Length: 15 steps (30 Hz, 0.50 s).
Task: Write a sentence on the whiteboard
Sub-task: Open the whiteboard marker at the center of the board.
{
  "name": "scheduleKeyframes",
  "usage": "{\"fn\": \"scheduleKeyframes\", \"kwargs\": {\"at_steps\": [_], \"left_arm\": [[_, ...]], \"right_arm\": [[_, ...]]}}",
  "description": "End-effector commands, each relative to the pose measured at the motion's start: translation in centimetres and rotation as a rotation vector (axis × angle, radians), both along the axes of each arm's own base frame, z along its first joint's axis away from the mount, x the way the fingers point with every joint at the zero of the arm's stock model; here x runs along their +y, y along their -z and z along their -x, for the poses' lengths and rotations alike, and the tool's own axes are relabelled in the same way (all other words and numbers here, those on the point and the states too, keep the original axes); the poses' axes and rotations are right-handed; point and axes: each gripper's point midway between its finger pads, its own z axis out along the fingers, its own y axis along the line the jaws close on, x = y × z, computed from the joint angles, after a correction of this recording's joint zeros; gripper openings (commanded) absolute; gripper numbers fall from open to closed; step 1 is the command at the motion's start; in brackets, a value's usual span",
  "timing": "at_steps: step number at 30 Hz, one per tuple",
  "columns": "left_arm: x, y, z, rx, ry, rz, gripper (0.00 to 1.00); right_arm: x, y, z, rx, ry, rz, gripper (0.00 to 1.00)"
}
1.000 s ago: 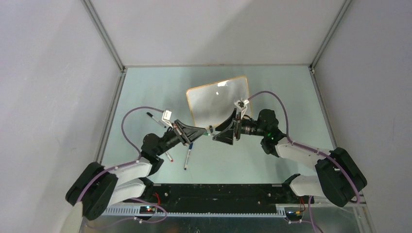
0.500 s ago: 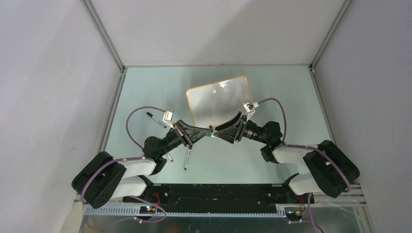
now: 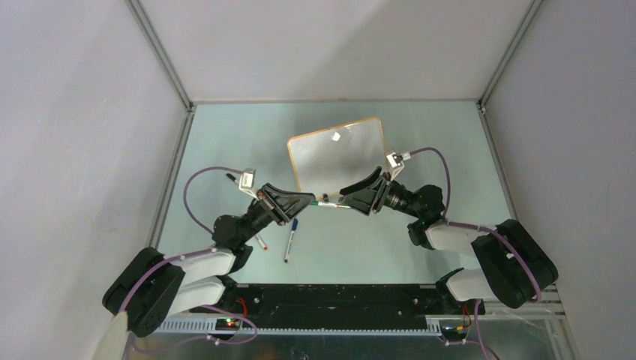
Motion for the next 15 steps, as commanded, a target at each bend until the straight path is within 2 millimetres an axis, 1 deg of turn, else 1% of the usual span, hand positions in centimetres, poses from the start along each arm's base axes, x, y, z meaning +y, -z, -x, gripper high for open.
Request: {"fn": "scheduleKeyframes", "kwargs": {"at_steps": [1, 5, 7, 9, 11, 15], "left_arm": [[0.6, -0.6, -0.2, -0.051, -0.042, -0.005, 0.00], [0.5, -0.4, -0.3, -0.042, -0.047, -0.017, 0.00], [0.4, -0.2, -0.5, -0.034, -0.049, -0.026, 0.00], [0.3, 0.1, -0.7, -0.022, -0.049, -0.035, 0.00], [0.2, 0.2, -0.8, -0.017, -0.048, -0.038, 0.00], [0.2, 0.3, -0.9, -0.012, -0.046, -0.039, 0.00]], "right_arm": [[0.0, -1.6, 1.0, -0.050, -0.057, -0.020, 0.61], [0.5, -1.6, 1.4, -0.049, -0.088, -0.016, 0.58], [0.7, -1.7, 1.6, -0.056, -0.101, -0.017, 0.55], [0.9, -1.7, 1.8, -0.054, -0.113, -0.016, 0.47], [1.1, -1.7, 2.0, -0.054, -0.125, -0.018, 0.42], [1.4, -1.7, 2.1, -0.044, -0.140, -0.022, 0.34]]}}
